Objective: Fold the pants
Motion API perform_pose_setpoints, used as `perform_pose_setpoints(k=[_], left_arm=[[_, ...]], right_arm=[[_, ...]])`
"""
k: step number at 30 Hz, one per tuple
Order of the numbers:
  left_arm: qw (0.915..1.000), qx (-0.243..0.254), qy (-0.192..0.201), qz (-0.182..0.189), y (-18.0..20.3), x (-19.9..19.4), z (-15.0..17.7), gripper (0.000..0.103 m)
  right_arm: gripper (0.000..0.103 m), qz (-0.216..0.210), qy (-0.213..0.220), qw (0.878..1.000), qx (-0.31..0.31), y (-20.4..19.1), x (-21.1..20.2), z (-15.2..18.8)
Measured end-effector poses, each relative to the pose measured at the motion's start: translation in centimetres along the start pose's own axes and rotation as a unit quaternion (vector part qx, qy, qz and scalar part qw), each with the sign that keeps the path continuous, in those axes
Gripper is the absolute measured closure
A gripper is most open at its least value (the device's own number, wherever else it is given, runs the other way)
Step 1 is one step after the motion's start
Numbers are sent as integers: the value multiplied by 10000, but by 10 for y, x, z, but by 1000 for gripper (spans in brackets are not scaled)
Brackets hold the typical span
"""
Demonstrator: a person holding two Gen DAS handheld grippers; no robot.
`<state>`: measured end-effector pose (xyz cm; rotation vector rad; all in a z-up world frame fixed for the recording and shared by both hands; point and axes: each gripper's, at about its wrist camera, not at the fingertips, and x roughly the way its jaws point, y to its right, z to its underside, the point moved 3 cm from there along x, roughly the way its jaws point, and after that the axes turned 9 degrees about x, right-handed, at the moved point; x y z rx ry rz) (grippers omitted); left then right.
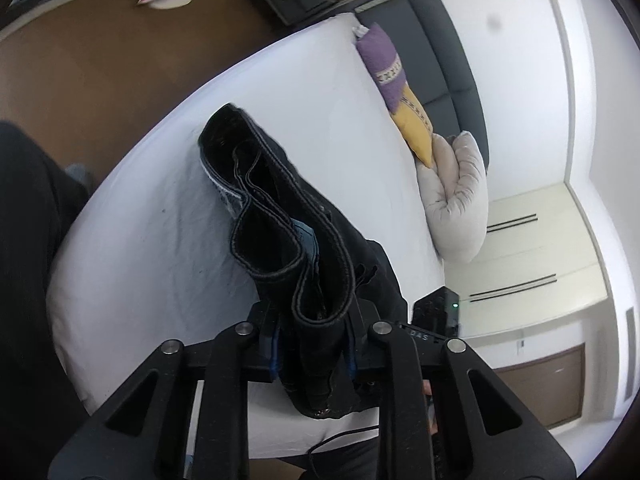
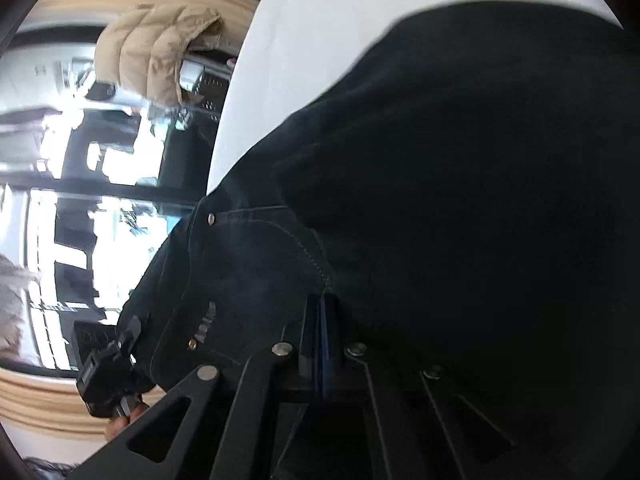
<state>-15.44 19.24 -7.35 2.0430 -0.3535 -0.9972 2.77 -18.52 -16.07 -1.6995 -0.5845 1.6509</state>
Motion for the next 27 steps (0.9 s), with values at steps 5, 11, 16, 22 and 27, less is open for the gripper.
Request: perform_pose_setpoints(k=[5,11,16,22,27], left_arm=[[9985,540,34,-21,35,8,-7,83],[9892,1464,31,-35,97,24,-11,83],[9712,2379,-92,-85,156,50,1,83],[9333,3558,-420,-229,219,98,44,83],[8969,4358,-672,-326,251,135,83,86]], right_arm=[[103,-137,167,9997,112,10,1,5],[101,-222,333,9992,54,13,-9,11],[20,-659,868,9939,-194,-13,-64,12],[19,-785,514,9873,-1280,-76,-109,8],[17,-560,234,9834,-1710,-106,-106,8]])
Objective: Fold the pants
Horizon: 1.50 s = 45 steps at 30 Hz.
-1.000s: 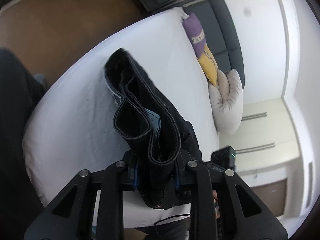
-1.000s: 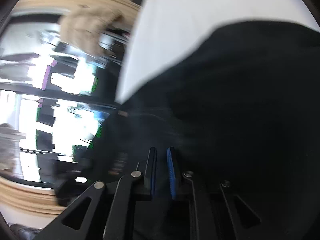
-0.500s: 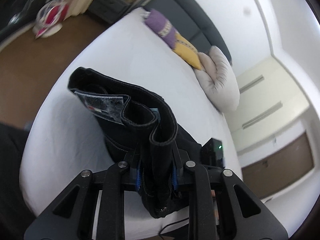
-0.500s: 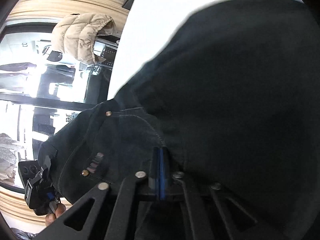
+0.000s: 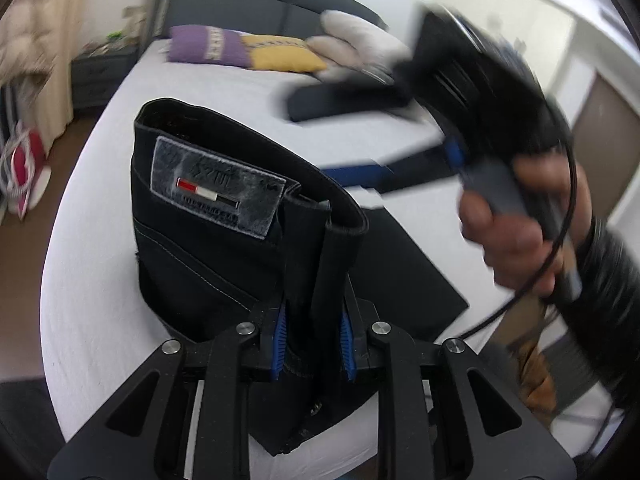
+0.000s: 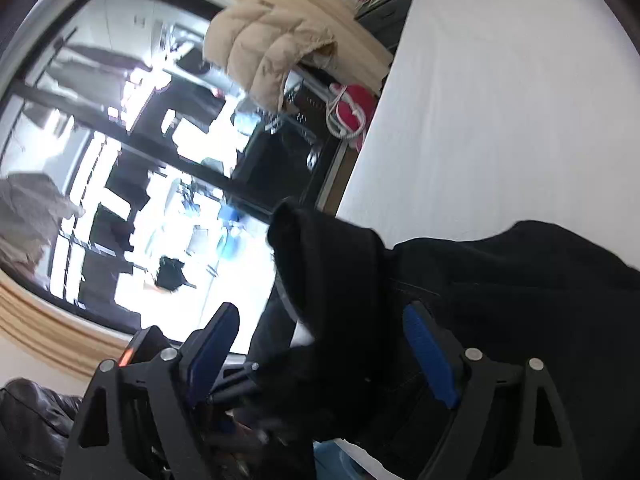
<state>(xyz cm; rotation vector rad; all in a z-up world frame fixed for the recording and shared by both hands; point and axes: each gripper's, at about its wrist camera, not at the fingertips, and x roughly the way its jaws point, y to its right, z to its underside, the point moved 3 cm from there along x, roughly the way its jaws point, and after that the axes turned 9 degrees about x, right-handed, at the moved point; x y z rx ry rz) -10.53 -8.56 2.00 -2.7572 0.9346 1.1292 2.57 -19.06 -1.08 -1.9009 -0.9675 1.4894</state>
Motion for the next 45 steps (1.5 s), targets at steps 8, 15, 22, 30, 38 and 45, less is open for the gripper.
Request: perform_pose_setpoints(k=[8,15,22,30,38,45], left_arm=[[9981,518,-336,-26,44,46,7,86],[9974,604,-381,-28,51,67,10,88],[9951,826,-358,413,73,72,22,88],[9839,1328,-640,1014,144,120,11,89],[9748,1510,-954,1333,192,182,0,90],[9713,1511,-1174,1411,187,198,-6,90]], right_arm=[[54,1101,-343,9927,358,33,16,2],[85,1150,-309,9917,490,56,13,7],[86,1140,254,9924,396,63,-17,18],[87,1150,845,9836,1100,129,-79,56],[87,1279,1029,9753,1475,177,-113,61],[87,1123,1046,9734,1702,208,-120,74]])
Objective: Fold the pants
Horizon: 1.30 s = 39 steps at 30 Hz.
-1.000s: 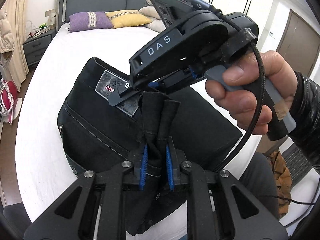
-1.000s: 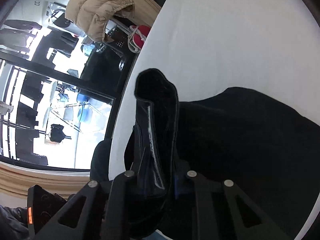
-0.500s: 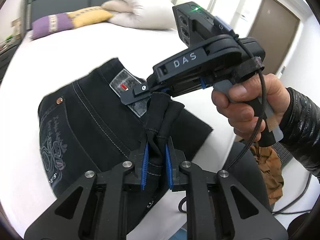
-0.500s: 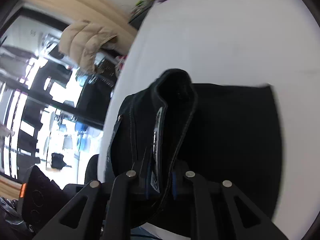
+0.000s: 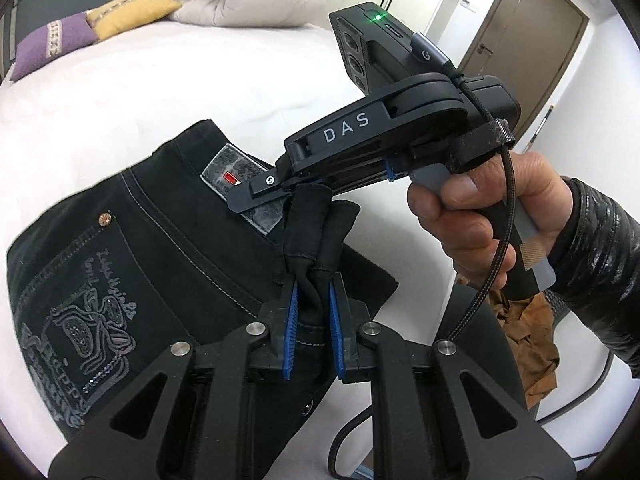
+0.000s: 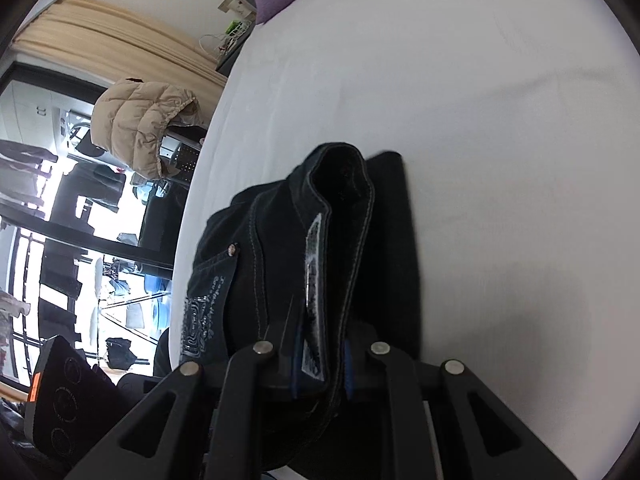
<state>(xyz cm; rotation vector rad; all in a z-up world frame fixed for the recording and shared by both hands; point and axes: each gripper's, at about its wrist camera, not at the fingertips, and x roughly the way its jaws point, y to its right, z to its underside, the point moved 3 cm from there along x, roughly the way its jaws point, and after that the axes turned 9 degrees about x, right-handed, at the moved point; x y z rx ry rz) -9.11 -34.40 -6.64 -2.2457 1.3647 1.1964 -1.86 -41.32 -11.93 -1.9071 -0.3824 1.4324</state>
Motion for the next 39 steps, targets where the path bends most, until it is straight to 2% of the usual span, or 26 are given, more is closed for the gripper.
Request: perform_pose_setpoints(k=[7,10,13,16,19,21,22,24,25,27,29,30,31,34,39], left_arm=[[9999,-49,-163,24,-16,8,-1,89],[9995,-194,-125,223,-25,-3,1,89],[9974,-529,-19,491,-39,-27,3,89],[9956,-781,274,442,-61,-57,10,89],[9915,-1191,393,344,-95,-68,24,89],[9888,-1410,444,224,-116,-70,31,89],[9870,-1514,496,233,-127,-70,32,89],[9827,-1694,648,383,-149,-67,28,89],[9818,-1747,670,328,-155,-62,26,89],[9774,-1928,767,400,-183,-54,18,89],[9734,-2133,720,424,-207,-43,17,89],[9725,-2192,668,414,-214,-40,17,89],[9716,-2239,606,473,-220,-36,20,89],[9720,-2221,497,585,-218,-34,38,89],[9734,-2111,641,611,-199,-46,76,89]], right_arm=[[87,-233,20,9995,191,23,4,6],[88,-532,99,9978,381,34,4,8],[84,-874,178,9943,588,43,1,11],[75,-734,390,9941,701,45,-17,15],[71,-261,759,9939,757,48,-48,17],[72,-445,851,9939,543,31,-65,22],[72,-538,844,9942,392,20,-69,25],[83,-724,699,9949,-3,-9,-66,33],[85,-723,579,9955,-176,-22,-58,39],[90,-606,365,9972,-250,-25,-42,45],[92,-354,151,9993,-30,-12,-19,47],[103,-229,72,9996,132,-1,-12,48],[103,-161,34,9994,299,11,-6,47],[103,-623,134,9956,693,32,-6,50],[103,-637,253,9955,658,30,-5,53]])
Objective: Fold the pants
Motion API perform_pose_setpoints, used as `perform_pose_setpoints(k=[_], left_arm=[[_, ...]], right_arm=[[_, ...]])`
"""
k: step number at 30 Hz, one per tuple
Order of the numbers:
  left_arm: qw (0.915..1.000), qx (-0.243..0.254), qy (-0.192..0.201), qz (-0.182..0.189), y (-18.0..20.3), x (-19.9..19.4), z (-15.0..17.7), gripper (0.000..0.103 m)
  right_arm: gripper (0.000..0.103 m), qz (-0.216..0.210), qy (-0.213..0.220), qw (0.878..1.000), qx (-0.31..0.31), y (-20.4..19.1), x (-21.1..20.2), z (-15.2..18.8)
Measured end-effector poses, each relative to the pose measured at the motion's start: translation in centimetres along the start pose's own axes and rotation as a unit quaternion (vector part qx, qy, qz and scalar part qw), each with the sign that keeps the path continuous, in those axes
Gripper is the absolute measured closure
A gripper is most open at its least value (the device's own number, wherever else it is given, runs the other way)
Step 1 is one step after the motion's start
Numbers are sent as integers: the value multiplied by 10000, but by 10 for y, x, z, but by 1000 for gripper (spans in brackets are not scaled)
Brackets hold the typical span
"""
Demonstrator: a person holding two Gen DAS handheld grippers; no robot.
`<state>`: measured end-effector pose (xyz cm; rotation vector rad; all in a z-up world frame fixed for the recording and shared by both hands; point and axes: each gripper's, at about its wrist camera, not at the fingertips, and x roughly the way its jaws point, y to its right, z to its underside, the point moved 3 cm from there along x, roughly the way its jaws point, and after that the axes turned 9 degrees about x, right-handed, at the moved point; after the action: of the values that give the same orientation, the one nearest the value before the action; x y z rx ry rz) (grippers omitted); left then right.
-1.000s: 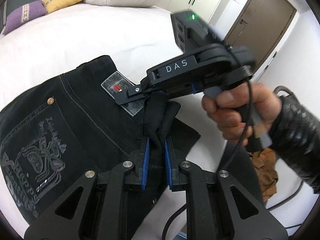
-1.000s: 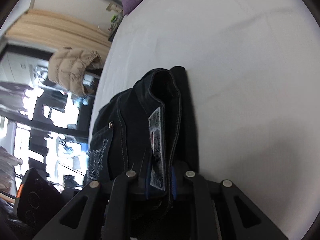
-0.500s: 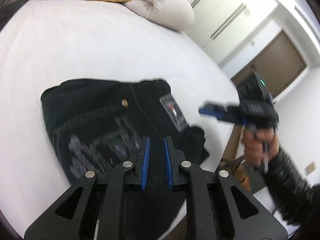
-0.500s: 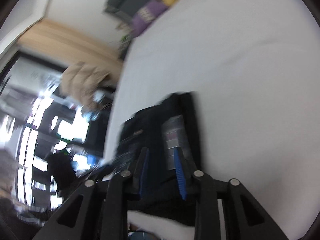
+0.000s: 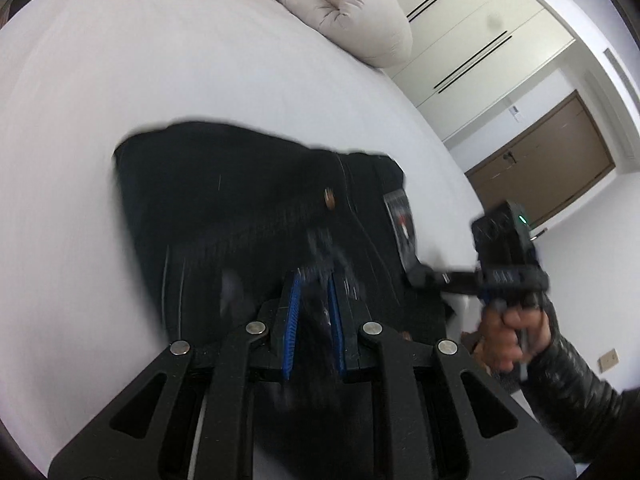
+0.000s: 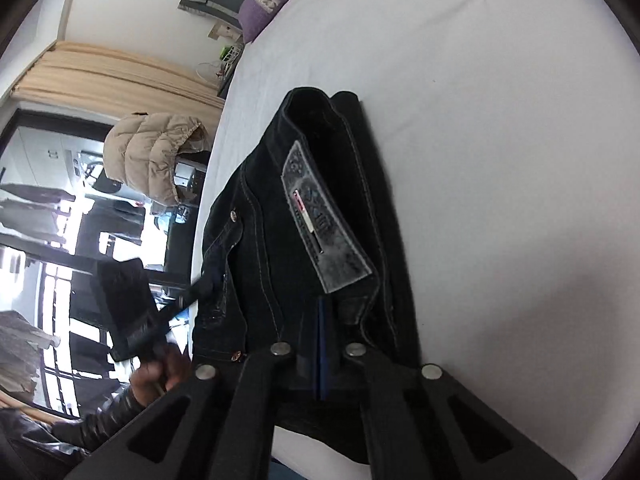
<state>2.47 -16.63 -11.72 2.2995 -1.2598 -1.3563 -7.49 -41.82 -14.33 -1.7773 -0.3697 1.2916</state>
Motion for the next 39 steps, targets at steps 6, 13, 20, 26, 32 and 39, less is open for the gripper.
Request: perform_pose_setpoints(k=[6,13,20,26,32,39], left_arm=[[9975,691,51,-110,32,-30,50,89],[9953,921,125,-288,44,-31,56,89],[9969,-64,621,-488,18,-63,26,55],[9947,-968,324,-141,-11,-35,18,18],[9896,-1421,-149,183,-16,3,10,20],[9871,-1473,-625,48,-25,23,1,66]], right_arm=[[103,-158,141,9998,-5,7,1,6],[94,-21,319,9994,-161,-5,-21,16],[28,270,1063,9911,-758,-39,-77,2],[36,739,290,9962,-360,-13,-35,-29],[46,609,-42,9980,-154,-1,-9,-39],[68,1077,-120,9934,-375,-16,12,-37]])
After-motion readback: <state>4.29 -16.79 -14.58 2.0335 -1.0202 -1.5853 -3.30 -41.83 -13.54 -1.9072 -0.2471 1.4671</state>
